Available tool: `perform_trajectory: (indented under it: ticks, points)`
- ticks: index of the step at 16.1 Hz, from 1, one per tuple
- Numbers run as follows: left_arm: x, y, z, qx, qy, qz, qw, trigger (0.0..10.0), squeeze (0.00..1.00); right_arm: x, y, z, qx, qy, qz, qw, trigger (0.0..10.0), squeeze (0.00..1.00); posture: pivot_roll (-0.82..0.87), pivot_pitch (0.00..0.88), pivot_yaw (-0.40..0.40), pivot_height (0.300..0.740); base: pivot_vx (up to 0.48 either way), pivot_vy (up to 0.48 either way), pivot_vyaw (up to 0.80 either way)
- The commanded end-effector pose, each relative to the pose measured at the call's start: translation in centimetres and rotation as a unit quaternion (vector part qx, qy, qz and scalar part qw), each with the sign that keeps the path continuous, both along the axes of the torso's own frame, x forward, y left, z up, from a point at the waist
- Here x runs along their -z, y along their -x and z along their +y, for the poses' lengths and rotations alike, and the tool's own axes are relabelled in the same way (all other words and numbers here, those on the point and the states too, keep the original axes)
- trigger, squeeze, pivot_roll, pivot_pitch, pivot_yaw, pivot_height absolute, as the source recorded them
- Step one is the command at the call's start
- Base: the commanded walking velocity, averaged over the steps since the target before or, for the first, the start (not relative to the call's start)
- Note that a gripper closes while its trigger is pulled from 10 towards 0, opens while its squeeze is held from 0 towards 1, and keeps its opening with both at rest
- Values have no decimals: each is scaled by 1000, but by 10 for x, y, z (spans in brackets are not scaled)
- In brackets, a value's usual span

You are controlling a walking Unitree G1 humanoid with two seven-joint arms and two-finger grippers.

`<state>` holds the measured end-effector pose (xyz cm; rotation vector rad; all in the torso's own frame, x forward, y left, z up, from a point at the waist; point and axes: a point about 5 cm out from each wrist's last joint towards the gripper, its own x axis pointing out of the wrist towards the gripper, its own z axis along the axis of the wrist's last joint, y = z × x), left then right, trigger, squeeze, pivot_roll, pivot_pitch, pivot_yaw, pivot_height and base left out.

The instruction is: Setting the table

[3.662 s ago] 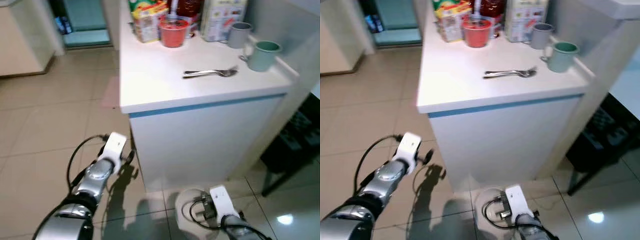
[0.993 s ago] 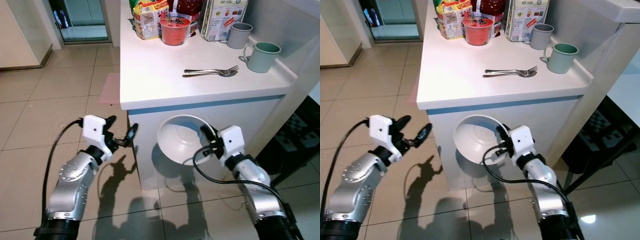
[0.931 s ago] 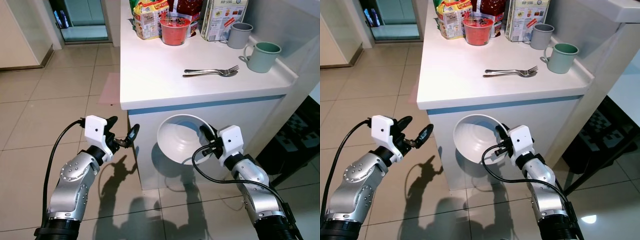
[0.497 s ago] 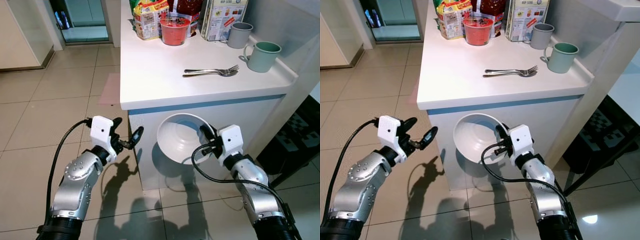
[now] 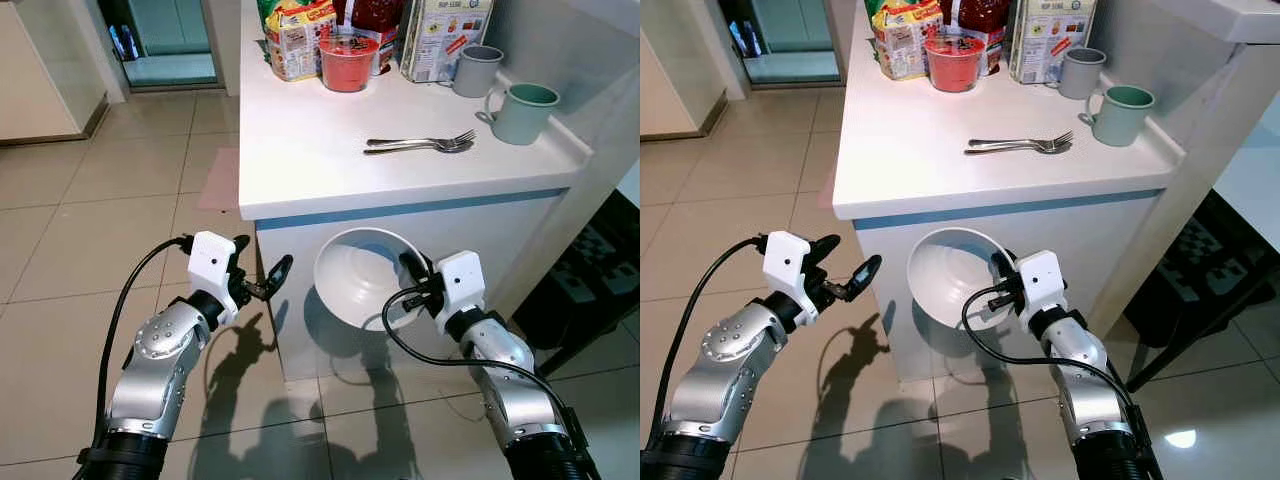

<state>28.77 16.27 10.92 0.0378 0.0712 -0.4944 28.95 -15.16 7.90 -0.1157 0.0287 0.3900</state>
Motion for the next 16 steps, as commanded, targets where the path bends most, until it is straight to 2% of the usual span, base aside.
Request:
perform_trajectory:
  ticks: [1,4,8,16]
  points:
    - [0,-1,0,3,-10,-3,1000,10000,0,-15,-6,1,7,-32,-18,999,0,0,36,0,32,740,0,0,0]
    - [0,-2,0,3,-14,-4,1000,10000,0,-21,-13,-3,39,-111,4,993,0,0,38,0,30,740,0,0,0]
    - [1,-1,0,5,-19,-3,1000,10000,0,-17,-14,-10,64,-147,29,987,0,0,40,0,29,740,0,0,0]
    - [3,1,-4,10,-15,0,1000,10000,0,-12,-11,-8,54,-114,38,991,0,0,42,0,26,740,0,-30,0]
